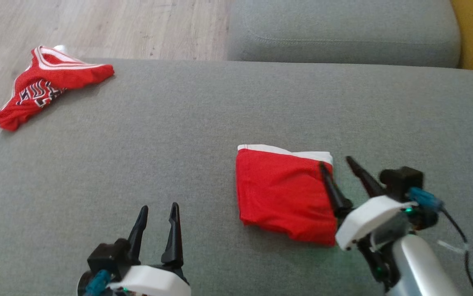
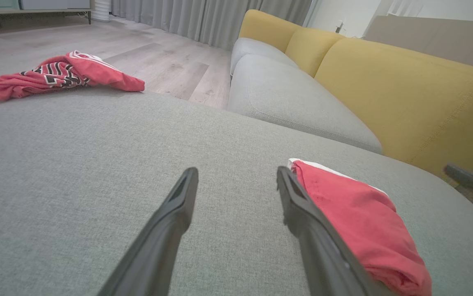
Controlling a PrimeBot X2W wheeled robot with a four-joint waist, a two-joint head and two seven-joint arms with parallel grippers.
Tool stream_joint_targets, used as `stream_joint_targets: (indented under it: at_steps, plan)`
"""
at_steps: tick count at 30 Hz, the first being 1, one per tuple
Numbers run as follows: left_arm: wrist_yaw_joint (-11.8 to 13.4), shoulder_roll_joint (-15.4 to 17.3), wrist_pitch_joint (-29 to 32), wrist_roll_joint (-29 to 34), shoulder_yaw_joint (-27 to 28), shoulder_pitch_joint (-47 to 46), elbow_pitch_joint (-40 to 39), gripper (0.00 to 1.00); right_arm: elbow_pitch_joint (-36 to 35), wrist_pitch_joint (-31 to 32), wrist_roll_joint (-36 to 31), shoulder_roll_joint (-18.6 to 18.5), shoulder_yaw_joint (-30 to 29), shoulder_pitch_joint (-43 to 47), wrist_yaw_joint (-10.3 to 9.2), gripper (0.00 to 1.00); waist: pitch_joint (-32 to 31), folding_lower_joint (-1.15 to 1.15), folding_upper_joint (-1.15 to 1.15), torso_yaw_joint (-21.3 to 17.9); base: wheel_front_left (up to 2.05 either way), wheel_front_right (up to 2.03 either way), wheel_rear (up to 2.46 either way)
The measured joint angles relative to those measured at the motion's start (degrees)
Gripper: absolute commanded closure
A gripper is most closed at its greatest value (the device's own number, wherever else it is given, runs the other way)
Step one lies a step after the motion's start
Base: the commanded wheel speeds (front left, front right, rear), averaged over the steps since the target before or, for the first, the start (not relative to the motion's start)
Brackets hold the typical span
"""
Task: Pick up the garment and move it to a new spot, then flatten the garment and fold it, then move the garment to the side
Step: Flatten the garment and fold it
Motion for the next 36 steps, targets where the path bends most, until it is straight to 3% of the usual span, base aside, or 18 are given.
stream_joint_targets:
  at_steps: [5, 14, 23, 36]
  plan:
    - [-0.3, 0.4, -0.1, 1.4, -0.1, 0.0, 1.1, 0.0, -4.5, -3.7, -3.2, 0.0, -5.8, 4.5, 0.0, 0.0, -1.1, 0.0, 0.0, -1.4, 0.0, 0.0, 0.0]
    - [-1.0, 1.9, -0.6, 2.5, 0.6, 0.5, 3.1, 0.0, -10.9, -4.8, -5.6, 0.3, -10.1, 12.6, 0.0, 0.0, -3.1, -0.01, 0.0, -2.7, 0.0, 0.0, 0.0]
    - [-0.9, 2.4, -1.1, 2.5, 3.5, 6.4, 3.1, 0.0, -12.7, -5.3, -5.2, 0.4, -11.0, 17.7, 0.0, 0.0, -4.6, -0.01, 0.0, -3.8, 0.0, 0.0, 0.0]
    - [-1.0, 2.7, -1.1, 2.5, 4.4, 7.0, 3.0, 0.0, -11.8, -5.7, -4.3, 0.4, -11.0, 18.8, 0.0, 0.0, -4.6, 0.0, 0.0, -4.0, 0.0, 0.0, 0.0]
